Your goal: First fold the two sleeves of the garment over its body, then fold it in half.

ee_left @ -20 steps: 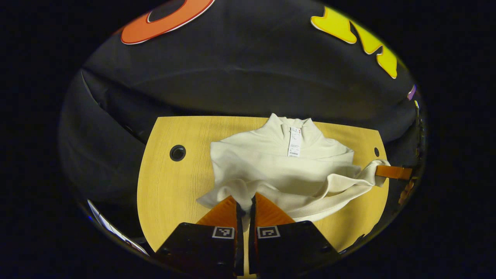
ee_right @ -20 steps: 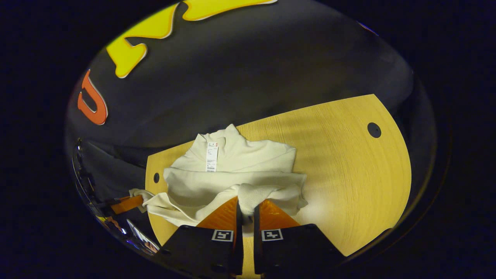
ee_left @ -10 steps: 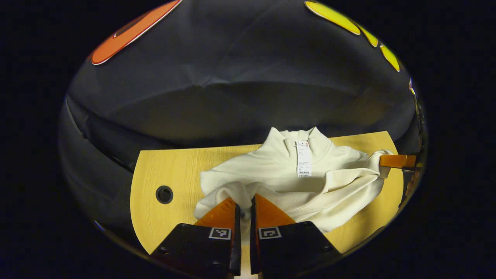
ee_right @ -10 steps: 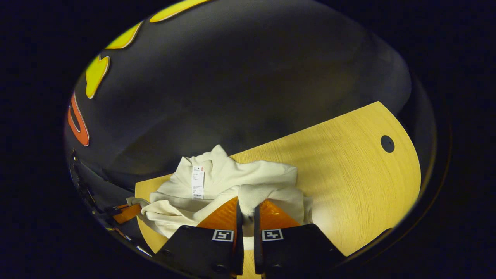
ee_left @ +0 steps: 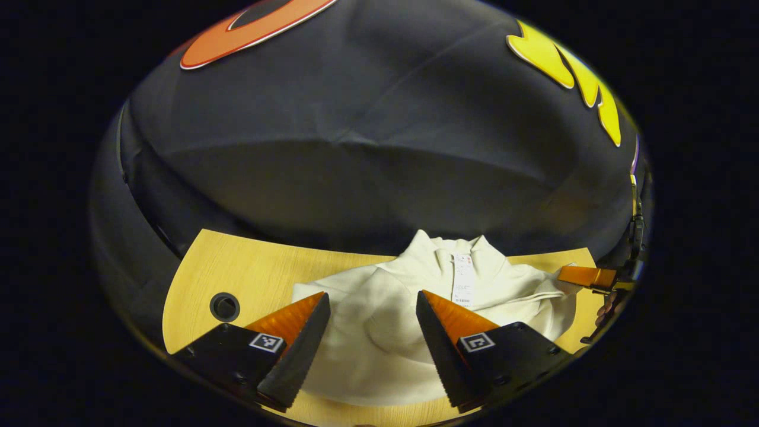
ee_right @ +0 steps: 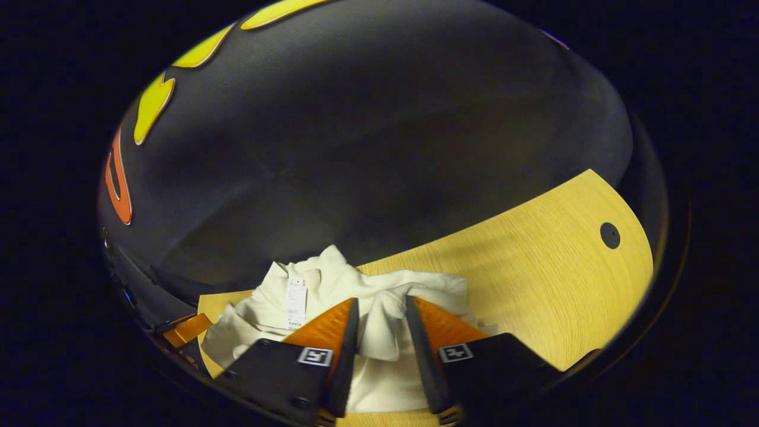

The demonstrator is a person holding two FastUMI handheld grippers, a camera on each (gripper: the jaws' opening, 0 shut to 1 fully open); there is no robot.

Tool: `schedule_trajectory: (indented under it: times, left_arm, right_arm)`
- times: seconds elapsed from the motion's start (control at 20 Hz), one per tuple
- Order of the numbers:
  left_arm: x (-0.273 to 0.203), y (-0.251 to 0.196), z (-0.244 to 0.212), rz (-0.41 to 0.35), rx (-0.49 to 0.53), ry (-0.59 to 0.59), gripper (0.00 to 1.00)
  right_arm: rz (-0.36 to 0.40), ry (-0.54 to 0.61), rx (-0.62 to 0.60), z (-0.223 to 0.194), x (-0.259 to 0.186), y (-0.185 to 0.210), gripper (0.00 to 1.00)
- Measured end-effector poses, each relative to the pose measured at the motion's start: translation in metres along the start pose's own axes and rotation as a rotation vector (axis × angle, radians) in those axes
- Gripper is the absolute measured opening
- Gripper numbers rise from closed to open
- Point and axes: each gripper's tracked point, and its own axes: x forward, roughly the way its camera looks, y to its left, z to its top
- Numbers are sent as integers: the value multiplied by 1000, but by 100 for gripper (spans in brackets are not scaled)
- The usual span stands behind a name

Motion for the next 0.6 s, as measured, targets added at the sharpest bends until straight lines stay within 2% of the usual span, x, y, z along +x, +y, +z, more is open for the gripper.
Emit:
schedule_trajectory:
  times: [0.05,0.1,0.15,0.2,0.25,0.3,0.35,0.4,0.45,0.55,0.6]
  left_arm:
    - [0,4,-2,8,-17,-5,100]
    - [1,7,-2,8,-32,-9,95]
    - [-1,10,-2,9,-51,-24,95]
    - [-3,11,1,4,-61,-39,98]
    - [-7,12,4,10,-64,-55,99]
    - [-12,13,9,12,-60,-79,99]
    - [-20,14,14,18,-59,-104,99]
    - [-30,14,21,21,-65,-132,99]
    - [-47,11,31,18,-71,-168,99]
    - [-88,9,61,33,-71,-262,99]
    - [-113,9,76,42,-72,-318,99]
  right_arm:
    - [-26,-9,-28,-4,9,-4,60]
    - [-47,-13,-54,-5,10,-10,80]
    - [-51,-17,-68,-5,9,-10,92]
    - [-53,-15,-75,-6,6,-10,96]
    - [-41,-20,-76,-5,0,-6,98]
    - [-50,-34,-88,-1,-9,-6,94]
    - [-50,-49,-99,5,-23,-5,98]
    - [-43,-72,-112,11,-40,2,94]
    - [-34,-101,-121,21,-58,9,98]
    - [-26,-184,-158,46,-105,21,98]
    - [-10,-237,-169,62,-132,31,94]
